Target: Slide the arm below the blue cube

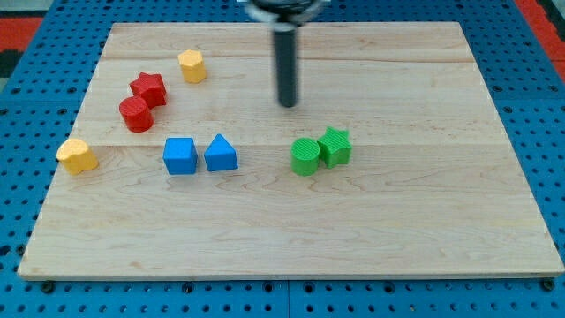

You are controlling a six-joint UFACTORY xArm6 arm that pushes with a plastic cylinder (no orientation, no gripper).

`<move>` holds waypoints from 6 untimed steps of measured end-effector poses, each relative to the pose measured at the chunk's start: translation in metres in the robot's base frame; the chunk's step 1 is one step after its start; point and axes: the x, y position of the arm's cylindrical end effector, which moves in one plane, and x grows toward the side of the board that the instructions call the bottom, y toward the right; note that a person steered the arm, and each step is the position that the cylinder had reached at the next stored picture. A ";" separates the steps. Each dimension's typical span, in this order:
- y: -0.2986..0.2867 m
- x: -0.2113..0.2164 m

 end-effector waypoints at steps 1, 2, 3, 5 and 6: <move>0.094 0.051; 0.107 0.132; 0.026 0.178; -0.218 0.181; -0.282 0.160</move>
